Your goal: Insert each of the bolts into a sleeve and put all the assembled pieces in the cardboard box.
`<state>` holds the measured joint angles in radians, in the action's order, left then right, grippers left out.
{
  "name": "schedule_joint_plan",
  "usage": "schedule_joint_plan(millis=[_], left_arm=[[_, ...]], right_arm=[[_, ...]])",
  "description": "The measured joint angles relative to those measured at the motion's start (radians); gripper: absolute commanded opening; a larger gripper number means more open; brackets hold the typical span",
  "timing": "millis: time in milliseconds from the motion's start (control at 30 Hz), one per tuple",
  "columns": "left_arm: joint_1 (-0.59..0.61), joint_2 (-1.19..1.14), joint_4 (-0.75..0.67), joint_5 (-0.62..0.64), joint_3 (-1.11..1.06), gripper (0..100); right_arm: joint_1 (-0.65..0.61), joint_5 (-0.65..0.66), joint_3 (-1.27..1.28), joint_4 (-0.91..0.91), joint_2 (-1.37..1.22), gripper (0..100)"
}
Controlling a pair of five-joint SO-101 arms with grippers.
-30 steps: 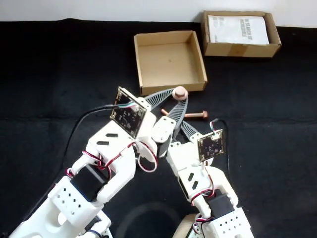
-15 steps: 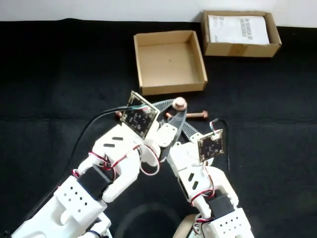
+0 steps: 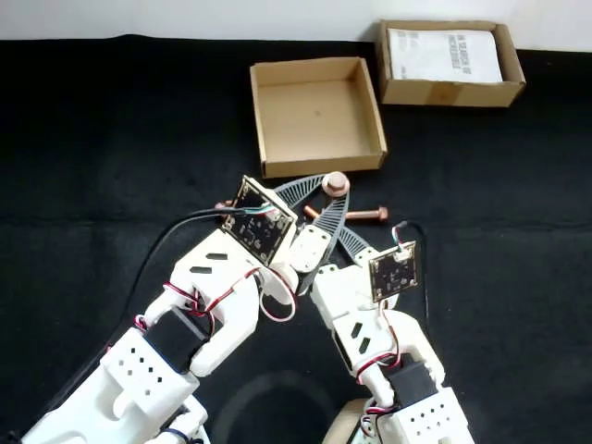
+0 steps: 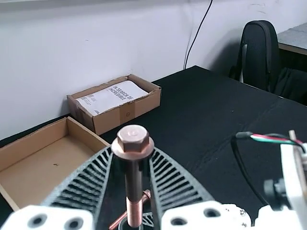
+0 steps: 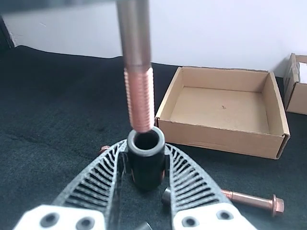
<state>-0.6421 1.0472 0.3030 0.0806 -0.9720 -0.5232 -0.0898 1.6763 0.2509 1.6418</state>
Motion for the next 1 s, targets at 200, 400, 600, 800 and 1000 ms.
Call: schedule_joint_plan(millis=[200, 400, 600, 800, 1000], left_arm=[[0.0, -0.005, -0.003, 0.0, -0.018, 1], [0.0, -0.005, -0.009, -0.002, -0.055, 1], [0.026, -0.006, -0.011, -0.002, -0.063, 1], [0.028, -0.006, -0.011, -0.002, -0.075, 1], [0.028, -0.005, -0.094, -0.002, -0.199, 1]], right_arm=[[0.0, 0.0, 0.0, 0.0, 0.0, 0.8], [0.0, 0.0, 0.0, 0.002, -0.002, 0.8], [0.008, 0.002, 0.0, 0.002, 0.0, 0.8], [0.008, 0.002, 0.0, 0.002, 0.0, 0.8], [0.008, 0.002, 0.0, 0.002, -0.002, 0.8]])
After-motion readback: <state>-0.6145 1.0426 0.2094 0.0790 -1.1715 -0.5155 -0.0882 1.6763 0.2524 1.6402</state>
